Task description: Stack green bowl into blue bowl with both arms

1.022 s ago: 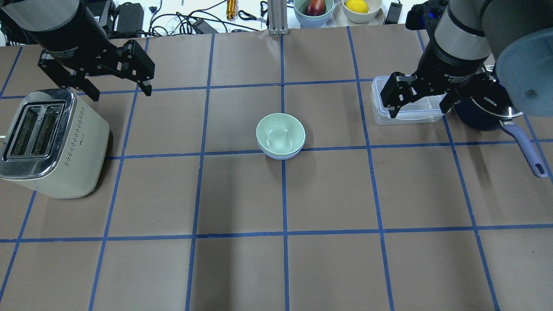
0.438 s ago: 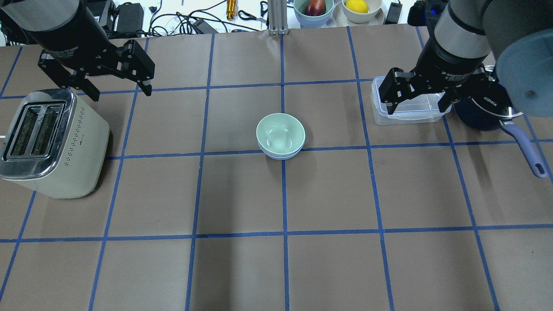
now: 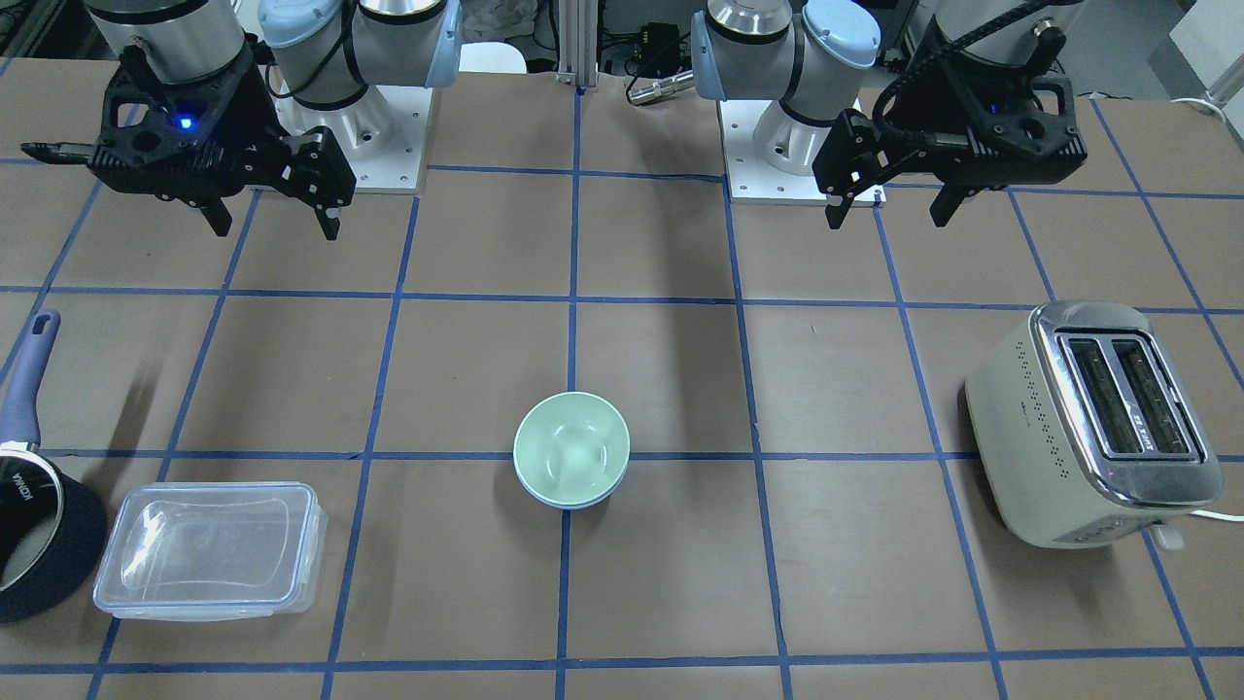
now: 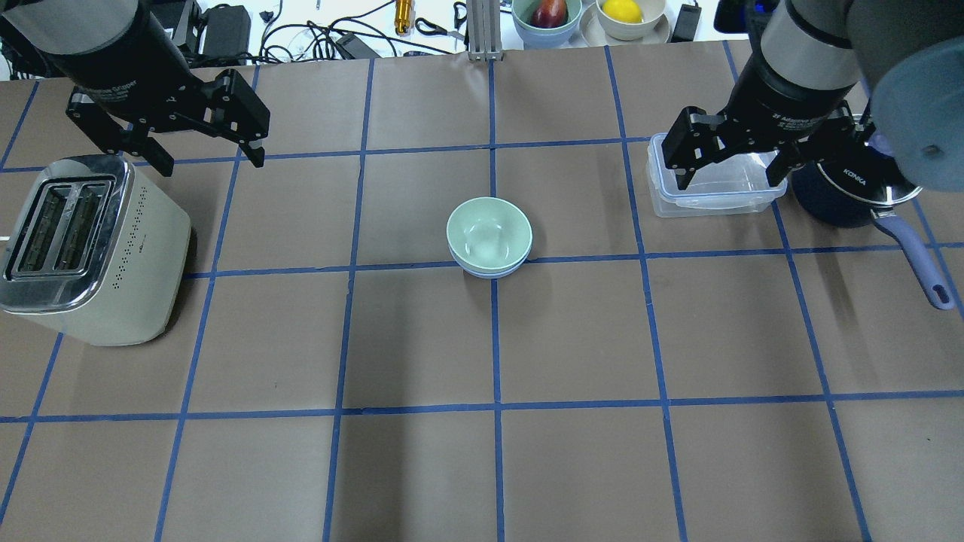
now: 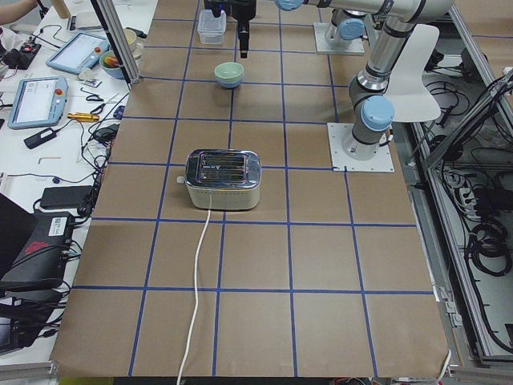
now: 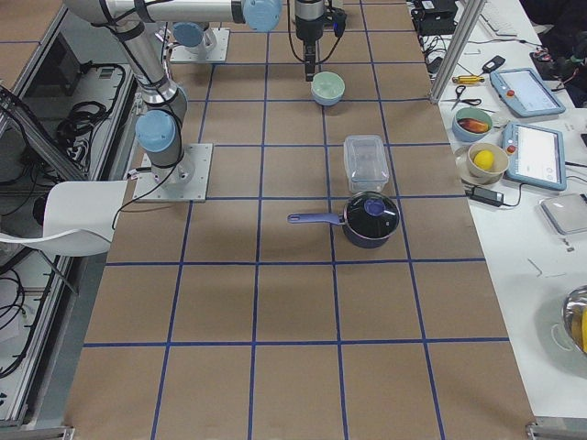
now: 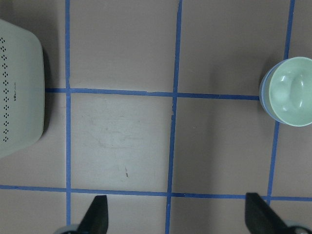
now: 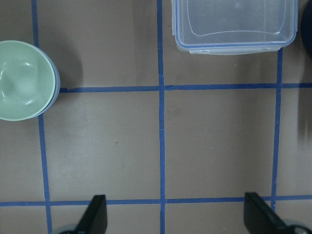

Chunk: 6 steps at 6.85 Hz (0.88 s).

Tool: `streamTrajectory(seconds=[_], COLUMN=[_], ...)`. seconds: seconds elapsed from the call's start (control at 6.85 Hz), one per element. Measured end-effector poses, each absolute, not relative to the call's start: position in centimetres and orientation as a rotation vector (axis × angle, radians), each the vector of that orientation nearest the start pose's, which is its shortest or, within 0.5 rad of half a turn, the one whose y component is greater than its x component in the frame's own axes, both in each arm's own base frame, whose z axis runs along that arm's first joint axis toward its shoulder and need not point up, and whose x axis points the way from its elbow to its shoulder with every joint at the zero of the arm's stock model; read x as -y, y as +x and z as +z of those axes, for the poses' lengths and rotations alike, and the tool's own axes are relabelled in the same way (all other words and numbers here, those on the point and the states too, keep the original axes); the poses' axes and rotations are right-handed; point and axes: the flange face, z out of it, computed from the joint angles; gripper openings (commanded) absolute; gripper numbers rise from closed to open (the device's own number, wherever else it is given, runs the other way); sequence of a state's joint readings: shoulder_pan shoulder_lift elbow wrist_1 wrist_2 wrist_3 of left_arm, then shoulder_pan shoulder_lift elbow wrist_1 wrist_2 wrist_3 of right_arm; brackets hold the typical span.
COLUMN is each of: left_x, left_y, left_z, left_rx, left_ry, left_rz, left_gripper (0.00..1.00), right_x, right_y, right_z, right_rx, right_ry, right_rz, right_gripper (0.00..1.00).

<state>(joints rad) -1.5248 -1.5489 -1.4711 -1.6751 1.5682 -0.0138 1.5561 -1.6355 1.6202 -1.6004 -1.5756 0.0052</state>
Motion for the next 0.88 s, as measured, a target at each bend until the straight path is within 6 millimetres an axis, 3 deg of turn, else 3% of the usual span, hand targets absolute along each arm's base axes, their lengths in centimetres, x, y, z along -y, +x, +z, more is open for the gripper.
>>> streamTrajectory(seconds=[0.44, 0.88], left_x=[48.7, 48.7], left_y=[-11.1, -11.1], left_z=[53.7, 53.6], left_rx=[-3.143, -3.143], left_ry=[-0.094, -0.094], left_rz=[-0.027, -0.025], left_gripper=[1.0, 1.0], right_x=[48.7, 48.9], right_y=[12.6, 12.6], right_z=[50.3, 50.4], right_rx=[-3.145, -3.144], right_ry=[0.051, 0.051], right_rz=[-0.028, -0.029], right_gripper=[1.0, 1.0])
